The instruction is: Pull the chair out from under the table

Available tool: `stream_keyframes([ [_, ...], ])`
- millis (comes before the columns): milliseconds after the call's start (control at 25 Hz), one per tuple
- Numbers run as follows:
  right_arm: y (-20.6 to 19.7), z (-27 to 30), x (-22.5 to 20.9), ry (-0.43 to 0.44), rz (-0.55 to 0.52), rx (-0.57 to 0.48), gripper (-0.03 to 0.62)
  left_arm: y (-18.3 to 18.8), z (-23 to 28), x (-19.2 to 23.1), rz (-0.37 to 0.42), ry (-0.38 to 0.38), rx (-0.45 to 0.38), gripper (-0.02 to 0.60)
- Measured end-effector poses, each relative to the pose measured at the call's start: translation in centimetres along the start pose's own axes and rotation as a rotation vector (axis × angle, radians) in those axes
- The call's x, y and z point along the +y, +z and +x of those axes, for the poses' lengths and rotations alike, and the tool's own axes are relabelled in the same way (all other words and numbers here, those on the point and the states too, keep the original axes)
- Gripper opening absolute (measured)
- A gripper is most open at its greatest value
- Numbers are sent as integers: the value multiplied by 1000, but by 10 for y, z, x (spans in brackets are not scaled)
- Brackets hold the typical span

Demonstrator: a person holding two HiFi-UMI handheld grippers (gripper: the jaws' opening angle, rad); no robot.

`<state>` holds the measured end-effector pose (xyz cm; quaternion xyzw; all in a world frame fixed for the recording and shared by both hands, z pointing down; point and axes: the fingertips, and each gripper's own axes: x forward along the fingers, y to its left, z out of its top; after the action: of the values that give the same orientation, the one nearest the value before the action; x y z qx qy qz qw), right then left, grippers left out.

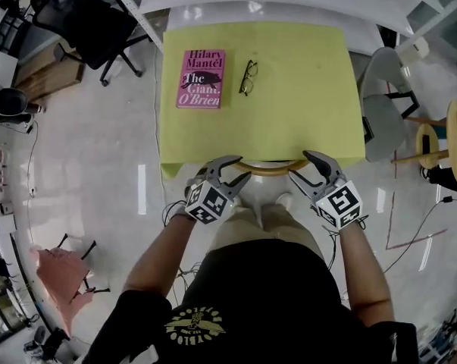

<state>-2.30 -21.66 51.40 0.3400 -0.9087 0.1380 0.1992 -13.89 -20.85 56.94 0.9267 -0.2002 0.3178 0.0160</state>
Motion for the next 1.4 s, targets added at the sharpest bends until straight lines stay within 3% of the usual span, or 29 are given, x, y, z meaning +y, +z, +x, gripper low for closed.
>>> stream_keyframes([
  [440,-97,38,13,206,-76,256,225,-92,59,-51,195,-107,300,171],
  [680,-150,55,15,288,-110,392,227,-121,89,-67,219,-184,389,175],
  [840,-183,67,13,323,-226,504,227,-141,107,-64,277,-193,443,175],
  [1040,-226,81,8,336,-291,635,227,-166,124,-62,300,-208,523,175],
  [1200,-250,92,1,291,-409,706,226,-183,133,-58,326,-197,581,175],
  [1400,-276,104,-2,253,-457,776,226,-186,135,-56,312,-190,581,175],
])
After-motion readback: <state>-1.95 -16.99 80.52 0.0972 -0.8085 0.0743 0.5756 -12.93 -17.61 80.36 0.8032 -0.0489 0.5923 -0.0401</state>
